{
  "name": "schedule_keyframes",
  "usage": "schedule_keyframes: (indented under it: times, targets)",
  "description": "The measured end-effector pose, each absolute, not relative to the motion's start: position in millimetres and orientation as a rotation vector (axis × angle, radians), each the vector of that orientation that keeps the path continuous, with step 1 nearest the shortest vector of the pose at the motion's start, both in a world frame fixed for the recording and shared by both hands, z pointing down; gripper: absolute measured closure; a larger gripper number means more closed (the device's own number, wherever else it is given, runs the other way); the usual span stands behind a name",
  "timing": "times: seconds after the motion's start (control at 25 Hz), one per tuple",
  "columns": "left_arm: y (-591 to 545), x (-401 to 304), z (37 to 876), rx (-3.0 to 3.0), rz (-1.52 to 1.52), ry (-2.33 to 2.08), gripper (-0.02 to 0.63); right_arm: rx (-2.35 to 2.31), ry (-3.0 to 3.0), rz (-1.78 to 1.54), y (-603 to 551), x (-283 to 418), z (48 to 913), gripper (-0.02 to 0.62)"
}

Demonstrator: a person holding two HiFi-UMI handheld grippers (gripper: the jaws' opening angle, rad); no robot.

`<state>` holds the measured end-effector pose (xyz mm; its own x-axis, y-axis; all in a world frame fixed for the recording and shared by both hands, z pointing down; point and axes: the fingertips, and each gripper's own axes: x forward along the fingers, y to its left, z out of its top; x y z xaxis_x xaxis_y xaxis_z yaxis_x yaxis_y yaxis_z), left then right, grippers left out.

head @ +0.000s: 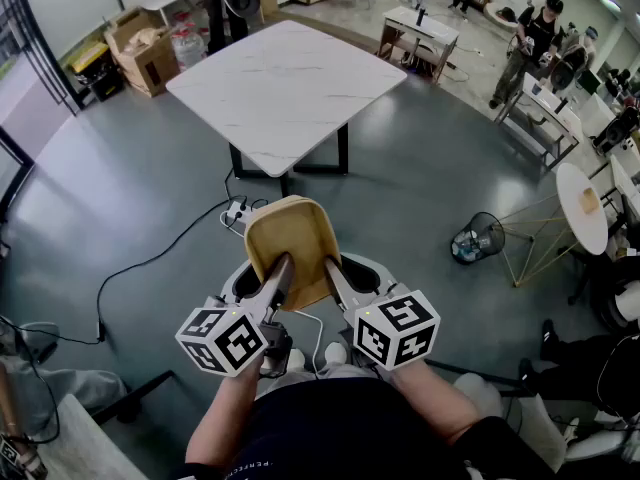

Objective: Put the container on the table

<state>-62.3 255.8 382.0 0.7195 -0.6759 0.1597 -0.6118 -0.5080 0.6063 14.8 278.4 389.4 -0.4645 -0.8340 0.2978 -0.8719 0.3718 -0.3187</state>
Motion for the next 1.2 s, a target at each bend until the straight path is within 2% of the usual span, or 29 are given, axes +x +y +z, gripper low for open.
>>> schedule_keyframes:
  times: [1.2]
  targets:
    - [238, -13, 401, 2.277, -0.082, -1.020, 0.443, 1.461, -2.579, 0.731, 264, 63, 407, 0.565]
